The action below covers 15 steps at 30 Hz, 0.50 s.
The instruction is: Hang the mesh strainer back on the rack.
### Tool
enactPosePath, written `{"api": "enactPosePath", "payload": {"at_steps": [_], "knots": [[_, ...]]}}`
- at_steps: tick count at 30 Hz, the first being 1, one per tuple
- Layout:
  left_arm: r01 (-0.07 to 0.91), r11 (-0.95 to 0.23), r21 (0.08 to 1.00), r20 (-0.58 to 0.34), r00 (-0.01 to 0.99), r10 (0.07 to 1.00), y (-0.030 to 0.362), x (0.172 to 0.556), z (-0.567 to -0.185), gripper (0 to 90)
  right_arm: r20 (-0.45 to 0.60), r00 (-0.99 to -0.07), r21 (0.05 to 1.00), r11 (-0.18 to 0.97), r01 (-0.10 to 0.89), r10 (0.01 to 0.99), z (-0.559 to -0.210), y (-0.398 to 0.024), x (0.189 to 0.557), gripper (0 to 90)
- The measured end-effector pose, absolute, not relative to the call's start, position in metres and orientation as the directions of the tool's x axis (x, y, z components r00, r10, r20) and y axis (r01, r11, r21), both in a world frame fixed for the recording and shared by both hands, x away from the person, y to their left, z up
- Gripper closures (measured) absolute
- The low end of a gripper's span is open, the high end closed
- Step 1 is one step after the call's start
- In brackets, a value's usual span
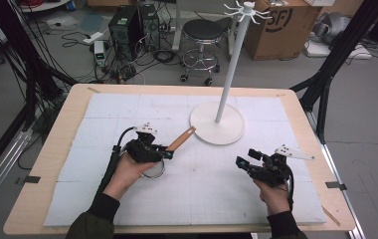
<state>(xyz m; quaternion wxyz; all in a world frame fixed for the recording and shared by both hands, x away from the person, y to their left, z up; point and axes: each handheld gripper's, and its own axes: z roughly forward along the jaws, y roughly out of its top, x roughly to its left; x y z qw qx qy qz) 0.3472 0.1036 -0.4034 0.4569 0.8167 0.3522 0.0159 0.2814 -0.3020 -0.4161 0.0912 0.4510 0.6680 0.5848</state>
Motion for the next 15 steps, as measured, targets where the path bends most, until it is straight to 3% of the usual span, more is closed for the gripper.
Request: {"api": "enactPosePath", "payload": {"at_steps": [7,15], "knots": [[0.549,-0.226,0.805,-0.348,0.744,0.570,0.109,0.348,-0.393,71.2,0.413,-0.577,0.857,-0.086,0.508,0.704,-0.419,-0.300,0.282,20.7],[0.516,-0.200,0.833,-0.333,0.756,0.564,0.095,0.355,-0.367,71.3,0.418,-0.583,0.858,-0.093,0.505,0.696,-0.420,-0.302,0.282,20.7]]}}
